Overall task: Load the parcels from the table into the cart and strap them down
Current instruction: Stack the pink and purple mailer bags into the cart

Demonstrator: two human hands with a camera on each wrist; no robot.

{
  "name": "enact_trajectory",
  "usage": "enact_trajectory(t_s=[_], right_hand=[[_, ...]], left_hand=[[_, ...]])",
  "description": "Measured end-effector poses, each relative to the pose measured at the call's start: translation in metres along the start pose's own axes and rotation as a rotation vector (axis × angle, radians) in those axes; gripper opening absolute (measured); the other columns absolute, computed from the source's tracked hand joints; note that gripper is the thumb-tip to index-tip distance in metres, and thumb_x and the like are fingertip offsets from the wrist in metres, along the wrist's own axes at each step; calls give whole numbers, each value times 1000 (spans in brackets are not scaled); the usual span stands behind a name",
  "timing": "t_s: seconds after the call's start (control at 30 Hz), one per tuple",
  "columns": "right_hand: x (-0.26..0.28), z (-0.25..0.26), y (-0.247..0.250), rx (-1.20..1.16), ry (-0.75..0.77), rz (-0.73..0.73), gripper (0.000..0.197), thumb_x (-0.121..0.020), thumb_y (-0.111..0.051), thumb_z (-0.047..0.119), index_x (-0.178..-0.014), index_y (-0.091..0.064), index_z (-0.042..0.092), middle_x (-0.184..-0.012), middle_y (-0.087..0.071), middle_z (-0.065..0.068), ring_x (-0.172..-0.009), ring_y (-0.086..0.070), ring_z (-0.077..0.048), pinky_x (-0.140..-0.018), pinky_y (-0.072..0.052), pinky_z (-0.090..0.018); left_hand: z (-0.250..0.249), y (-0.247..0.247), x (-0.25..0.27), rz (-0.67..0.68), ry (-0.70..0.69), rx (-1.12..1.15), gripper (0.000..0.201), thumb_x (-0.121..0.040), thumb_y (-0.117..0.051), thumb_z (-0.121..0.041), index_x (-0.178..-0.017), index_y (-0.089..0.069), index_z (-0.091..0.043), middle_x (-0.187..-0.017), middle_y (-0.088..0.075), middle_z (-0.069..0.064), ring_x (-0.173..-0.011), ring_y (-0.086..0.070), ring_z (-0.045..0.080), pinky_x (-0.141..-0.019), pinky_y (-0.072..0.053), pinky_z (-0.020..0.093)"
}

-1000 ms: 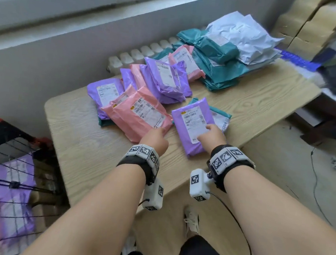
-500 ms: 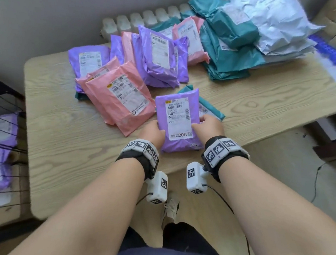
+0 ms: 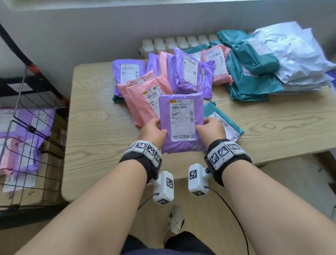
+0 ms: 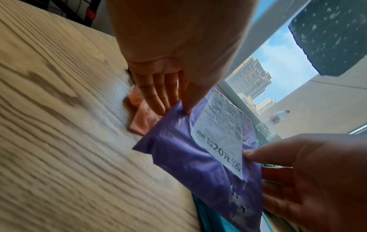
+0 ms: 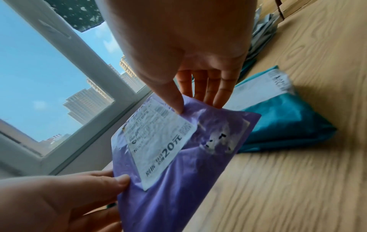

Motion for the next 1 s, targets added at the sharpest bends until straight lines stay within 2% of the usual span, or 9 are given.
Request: enact_trajectory(t_s=[0.2, 0.33, 0.43, 0.5, 0.6, 0.67, 0.73, 0.87, 1.0], right_hand=[[55, 73, -62, -16, 129, 36, 9, -83, -57, 18, -87, -64, 13, -89, -66, -9, -86, -59, -28, -71, -40, -28], [108, 129, -133, -15, 173, 106, 21, -83, -59, 21, -102, -66, 16, -102, -70, -5, -94, -64, -26, -83, -51, -33], [151, 171, -188, -37, 208, 170, 10, -84, -59, 16, -93, -61, 19, -92, -66, -1, -85, -61, -21, -75, -48, -30], [177, 196, -227, -48, 240, 206, 9, -81, -59, 13, -88, -60, 19, -91, -68, -4, -84, -64, -24, -75, -52, -33], [213, 226, -279, -58, 248, 278, 16, -79, -60, 16, -95, -62, 17, -92, -69, -4, -83, -67, -24, -75, -57, -37], [232, 242, -308, -78, 246, 333, 20, -77, -63, 20, -97, -63, 18, -90, -69, -2, -81, -68, -22, -73, -59, -39], [245, 257, -332, -80, 266, 357, 21, -76, -64, 23, -96, -60, 18, -90, -67, 3, -81, -66, -18, -72, -57, -35], [257, 287, -369, 20, 330, 409, 18, -85, -59, 19, -102, -55, 18, -91, -60, 3, -72, -56, -11, -54, -42, -24], [255, 325, -409, 128, 410, 484, 19, -84, -51, 12, -99, -61, 17, -100, -67, -4, -85, -62, -21, -72, -52, -32]], left_hand=[[54, 99, 12, -102, -10, 32, 39, -81, -61, -14, -119, -64, -18, -105, -71, 3, -98, -66, 23, -85, -49, 29], [116, 184, 33, -188, 27, 21, 37, -82, -61, -16, -119, -64, -19, -105, -71, 3, -96, -65, 24, -82, -48, 28], [165, 249, 48, -275, 53, 1, 34, -83, -61, -16, -116, -65, -17, -108, -70, 3, -99, -64, 24, -86, -51, 30], [199, 287, 58, -317, 87, 3, 33, -81, -62, -16, -114, -65, -17, -109, -70, 4, -100, -64, 25, -90, -51, 35], [242, 337, 72, -375, 158, 13, 29, -81, -62, -14, -110, -65, -14, -108, -70, 6, -100, -64, 27, -90, -51, 35], [267, 365, 78, -402, 205, -3, 28, -83, -61, -12, -110, -65, -13, -108, -69, 7, -100, -63, 29, -88, -50, 33], [289, 388, 80, -419, 246, -14, 28, -84, -60, -12, -111, -64, -12, -109, -68, 8, -99, -63, 29, -84, -49, 31], [327, 417, 77, -442, 350, 53, 28, -84, -57, -12, -111, -64, -14, -107, -68, 4, -90, -62, 25, -72, -44, 27], [355, 443, 62, -460, 468, 105, 21, -84, -52, -10, -99, -66, -10, -98, -68, 10, -78, -58, 27, -64, -40, 28]])
Point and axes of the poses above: each hand's wrist, its own x-axis away from the middle knuckle, its own y-axis out of the back of the hand, z = x × y, the point moved 3 cm from there along -x, towards the middle knuckle
